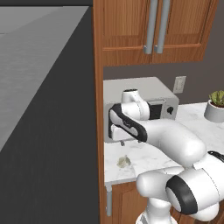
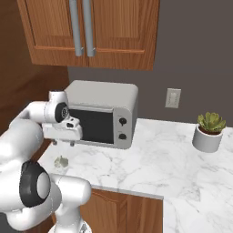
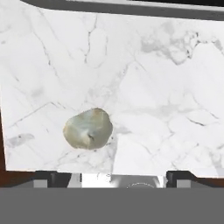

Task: Place the garlic in the correct fridge rack based on whether it is a fruit or vegetable. Finally, close the fridge door.

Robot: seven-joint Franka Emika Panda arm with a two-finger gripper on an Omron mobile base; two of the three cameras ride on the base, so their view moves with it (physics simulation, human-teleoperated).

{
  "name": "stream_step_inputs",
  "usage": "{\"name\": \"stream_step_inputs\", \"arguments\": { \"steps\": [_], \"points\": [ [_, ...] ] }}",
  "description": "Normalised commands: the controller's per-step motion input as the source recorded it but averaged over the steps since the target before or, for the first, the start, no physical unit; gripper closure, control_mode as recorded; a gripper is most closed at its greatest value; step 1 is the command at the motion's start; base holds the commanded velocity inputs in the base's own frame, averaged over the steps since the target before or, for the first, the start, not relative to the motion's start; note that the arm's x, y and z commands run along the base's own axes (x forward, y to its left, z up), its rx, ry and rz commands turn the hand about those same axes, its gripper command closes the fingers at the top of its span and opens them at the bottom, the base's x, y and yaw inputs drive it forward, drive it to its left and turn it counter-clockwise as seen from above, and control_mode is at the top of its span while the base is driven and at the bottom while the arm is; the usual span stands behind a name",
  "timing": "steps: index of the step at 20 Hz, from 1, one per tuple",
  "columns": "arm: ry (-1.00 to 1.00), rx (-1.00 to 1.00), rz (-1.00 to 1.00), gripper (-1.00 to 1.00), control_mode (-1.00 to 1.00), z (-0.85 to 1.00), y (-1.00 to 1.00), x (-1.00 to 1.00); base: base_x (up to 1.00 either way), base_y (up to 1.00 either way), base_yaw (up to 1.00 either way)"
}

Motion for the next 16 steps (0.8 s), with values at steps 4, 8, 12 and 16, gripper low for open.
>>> {"name": "stream_step_inputs", "arguments": {
  "steps": [4,8,12,16],
  "points": [
    [0.0,0.0,0.0,-1.0,-1.0,-0.79,0.0,0.0,0.0,0.0,0.0],
    [-0.01,0.0,0.0,-1.0,-1.0,-0.71,0.0,-0.01,0.0,0.0,0.0],
    [-0.03,0.0,0.0,-1.0,-1.0,-0.4,0.0,-0.14,0.0,0.0,0.0],
    [-0.07,0.0,0.0,-1.0,-1.0,-0.07,0.03,-0.38,0.0,0.0,0.0]
  ]
}}
